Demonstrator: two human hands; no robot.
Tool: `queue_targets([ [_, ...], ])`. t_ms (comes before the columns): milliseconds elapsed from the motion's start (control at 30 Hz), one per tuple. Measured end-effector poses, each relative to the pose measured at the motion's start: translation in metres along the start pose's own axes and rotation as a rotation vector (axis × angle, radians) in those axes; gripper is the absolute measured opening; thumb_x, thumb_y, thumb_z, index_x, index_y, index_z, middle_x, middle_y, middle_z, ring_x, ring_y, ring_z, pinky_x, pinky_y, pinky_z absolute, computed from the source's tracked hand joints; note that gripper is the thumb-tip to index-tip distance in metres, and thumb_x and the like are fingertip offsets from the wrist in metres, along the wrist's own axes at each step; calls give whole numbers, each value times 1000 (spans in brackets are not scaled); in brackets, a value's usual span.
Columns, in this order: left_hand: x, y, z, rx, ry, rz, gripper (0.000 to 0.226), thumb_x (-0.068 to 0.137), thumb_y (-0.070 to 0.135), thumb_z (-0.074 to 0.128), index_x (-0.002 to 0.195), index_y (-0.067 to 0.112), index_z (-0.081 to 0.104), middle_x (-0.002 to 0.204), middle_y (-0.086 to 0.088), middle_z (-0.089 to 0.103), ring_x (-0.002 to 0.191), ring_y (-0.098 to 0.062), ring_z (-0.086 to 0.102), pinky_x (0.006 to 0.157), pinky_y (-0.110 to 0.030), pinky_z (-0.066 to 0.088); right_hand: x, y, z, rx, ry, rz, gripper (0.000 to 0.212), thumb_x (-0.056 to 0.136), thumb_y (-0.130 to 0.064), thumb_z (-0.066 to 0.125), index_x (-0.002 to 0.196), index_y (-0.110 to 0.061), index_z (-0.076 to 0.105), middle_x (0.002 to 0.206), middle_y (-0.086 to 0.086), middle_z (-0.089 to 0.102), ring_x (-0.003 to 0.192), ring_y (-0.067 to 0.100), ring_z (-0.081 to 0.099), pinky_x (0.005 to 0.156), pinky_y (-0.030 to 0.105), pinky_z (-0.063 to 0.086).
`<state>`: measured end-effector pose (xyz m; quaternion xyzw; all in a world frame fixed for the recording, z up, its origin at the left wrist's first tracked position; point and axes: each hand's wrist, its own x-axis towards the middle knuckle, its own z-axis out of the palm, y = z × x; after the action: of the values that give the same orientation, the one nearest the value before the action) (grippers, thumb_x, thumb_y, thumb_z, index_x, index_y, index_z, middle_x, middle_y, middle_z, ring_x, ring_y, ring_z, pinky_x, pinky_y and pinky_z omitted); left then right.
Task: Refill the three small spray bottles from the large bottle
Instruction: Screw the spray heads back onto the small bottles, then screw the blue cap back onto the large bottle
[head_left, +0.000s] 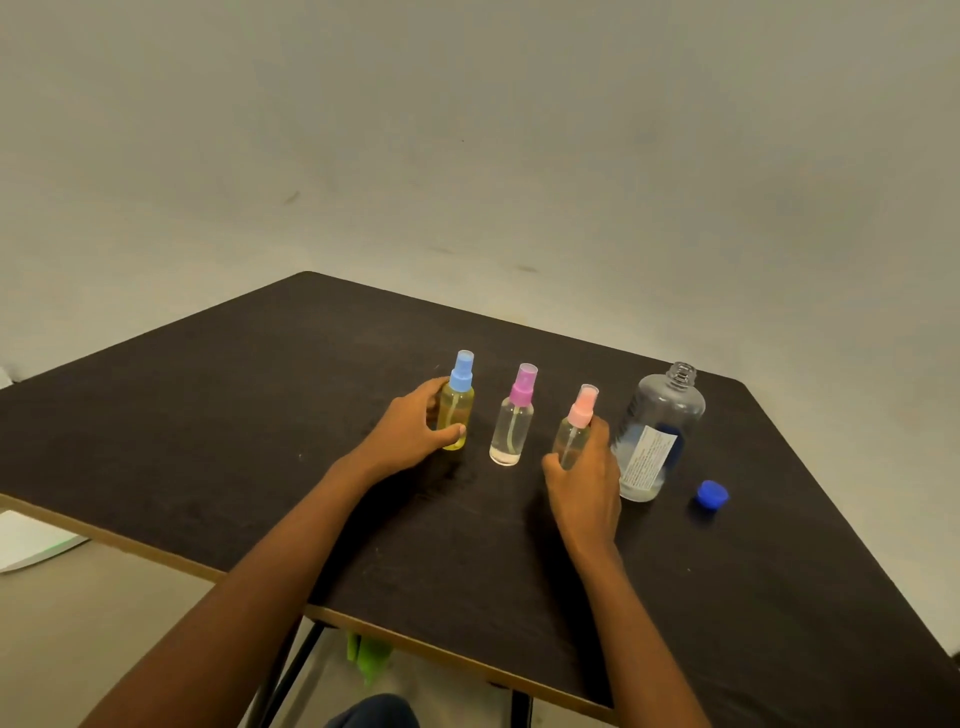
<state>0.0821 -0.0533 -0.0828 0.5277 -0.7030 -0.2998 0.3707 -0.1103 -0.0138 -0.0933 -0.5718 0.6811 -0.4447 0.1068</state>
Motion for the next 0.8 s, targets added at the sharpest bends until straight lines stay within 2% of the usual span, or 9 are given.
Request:
queue_targets([
  [133,-4,-2,-2,-37,27,0,93,83,22,69,150,22,5,148,-9,39,134,-24,40,109,-37,32,-2,-1,-2,21,9,45,59,82,-14,61,134,-9,34,126,10,51,113,25,52,87,35,46],
  [233,-11,0,-2,-40,205,53,96,82,30,70,149,28,1,151,-4,34,139,-23,31,112,-43,25,-5,-4,-4,17,8,58,61,83,-22,59,136,-8,32,130,13,50,113,26,52,90,41,48],
  [300,-20,10,-1,7,424,133,86,83,38,66,148,30,11,150,-1,33,138,-21,29,112,-44,26,-8,-7,-8,-34,11,65,64,88,-27,55,142,-8,25,134,13,47,116,25,51,91,37,44],
  [367,-28,28,1,45,638,264,67,83,42,56,143,24,30,143,-1,43,130,-17,37,107,-34,31,-14,-14,-14,-111,79,30,62,92,-29,50,144,-7,24,134,12,47,118,24,50,89,32,44],
  [467,-40,66,11,6,760,463,45,87,28,50,128,10,51,126,-4,56,116,-10,47,100,-16,35,-20,-19,-24,-103,331,-134,42,90,-18,56,128,-3,49,111,15,62,97,26,60,73,32,47],
  [567,-52,107,36,-190,561,512,29,89,16,53,118,12,59,116,0,61,108,-12,58,93,-15,46,-14,-6,-39,-121,587,-240,25,76,-1,64,100,-3,61,87,15,60,75,26,54,61,35,46],
  [633,-58,128,59,-344,354,353,33,89,11,57,122,16,56,122,1,59,112,-9,57,97,-21,47,-7,10,-56,-126,655,-167,23,73,2,62,96,-3,61,90,17,57,80,30,52,66,38,42],
  [733,-61,151,98,-416,4,53,63,88,12,60,143,16,31,139,9,44,129,-12,41,103,-21,40,4,38,-80,-133,652,-7,25,74,3,58,98,-1,62,102,21,56,93,38,51,76,43,39],
  [800,-58,158,124,-392,-83,-45,82,86,17,63,149,16,10,148,8,30,136,-13,30,107,-24,34,11,55,-94,-151,578,85,26,78,0,56,103,-1,61,110,22,54,100,37,48,81,43,38],
])
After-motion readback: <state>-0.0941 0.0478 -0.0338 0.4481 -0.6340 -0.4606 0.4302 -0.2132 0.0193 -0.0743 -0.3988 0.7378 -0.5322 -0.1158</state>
